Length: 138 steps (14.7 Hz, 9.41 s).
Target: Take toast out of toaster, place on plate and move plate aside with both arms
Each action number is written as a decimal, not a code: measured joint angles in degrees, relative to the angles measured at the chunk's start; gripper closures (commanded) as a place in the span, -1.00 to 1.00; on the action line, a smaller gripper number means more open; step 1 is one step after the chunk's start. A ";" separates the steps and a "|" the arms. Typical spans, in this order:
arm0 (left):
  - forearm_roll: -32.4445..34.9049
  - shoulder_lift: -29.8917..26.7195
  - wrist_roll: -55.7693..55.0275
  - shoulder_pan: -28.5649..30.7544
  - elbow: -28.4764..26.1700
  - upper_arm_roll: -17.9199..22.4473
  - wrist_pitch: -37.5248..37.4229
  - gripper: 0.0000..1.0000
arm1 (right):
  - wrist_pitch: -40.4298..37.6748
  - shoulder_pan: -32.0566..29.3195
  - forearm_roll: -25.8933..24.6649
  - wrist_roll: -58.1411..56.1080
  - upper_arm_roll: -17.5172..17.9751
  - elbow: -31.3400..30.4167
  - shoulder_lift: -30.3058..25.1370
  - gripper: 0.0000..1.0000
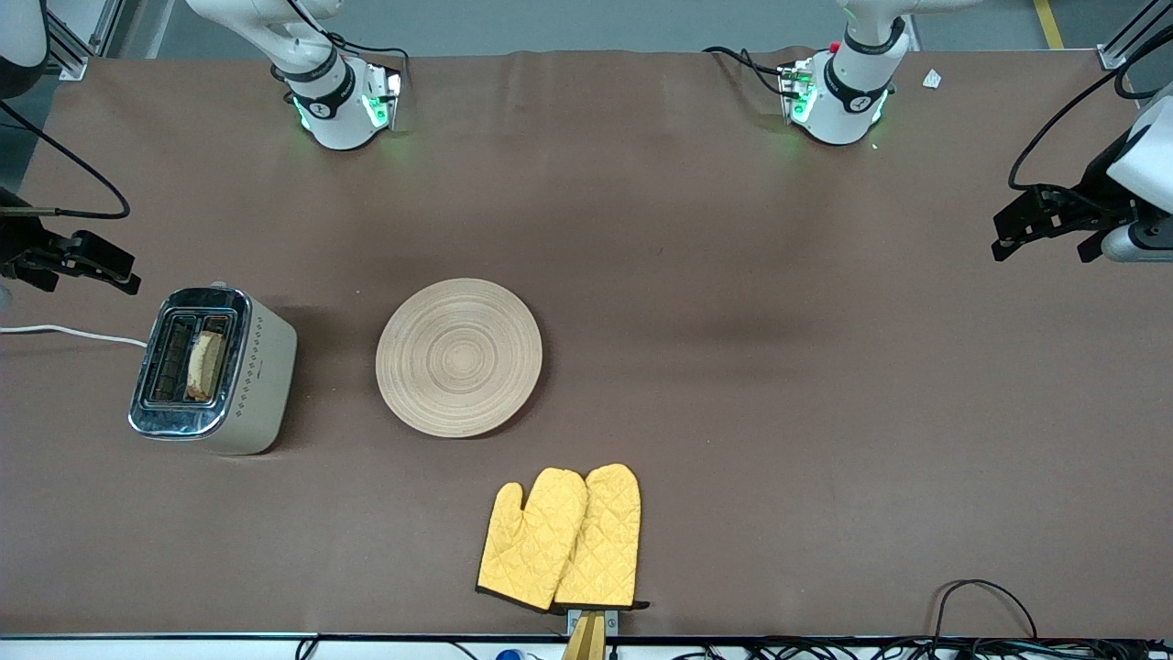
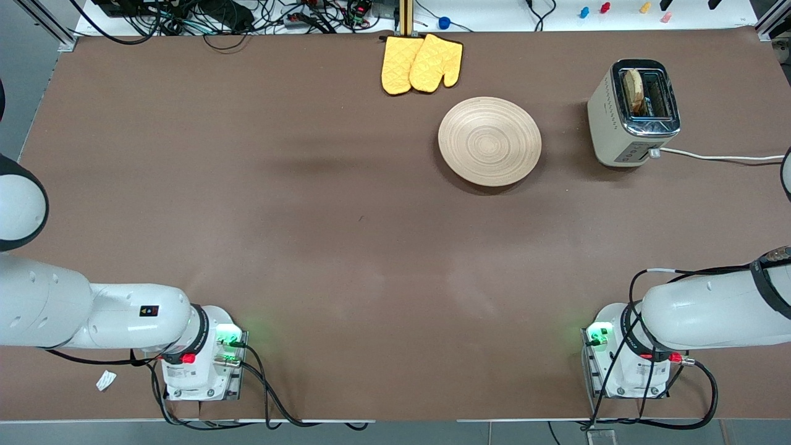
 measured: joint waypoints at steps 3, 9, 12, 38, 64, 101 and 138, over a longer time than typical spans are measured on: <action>1.05 0.00 0.04 -0.01 0.02 -0.03 -0.04 -1.00 | 0.00 0.00 0.00 0.00 0.00 -0.03 0.00 -1.00; -3.30 1.17 0.00 -0.12 -1.05 -0.15 -3.47 -1.00 | -1.85 -0.05 0.00 0.04 -0.21 -1.92 -0.01 -1.00; -4.59 2.39 -0.16 -0.40 -1.41 -0.68 -3.82 -1.00 | 4.74 -0.86 0.01 0.04 -0.44 -9.02 0.38 -1.00; -4.59 2.21 -0.09 -0.10 -0.90 -0.62 -4.60 -1.00 | 11.95 14.96 4.23 14.45 1.23 -5.93 7.57 1.00; -54.76 40.51 0.47 -28.34 0.96 -2.55 38.94 -1.00 | 14.57 16.66 6.74 4.02 -8.67 -19.21 2.92 -1.00; -48.98 40.44 36.93 -1.16 3.37 -2.47 12.46 0.99 | -1.77 -2.24 1.17 -9.43 0.68 4.50 1.81 -1.00; -2.57 14.43 3.36 1.95 15.84 -6.37 -9.83 -1.00 | -2.25 -0.77 0.34 -9.43 1.65 4.85 2.19 -1.00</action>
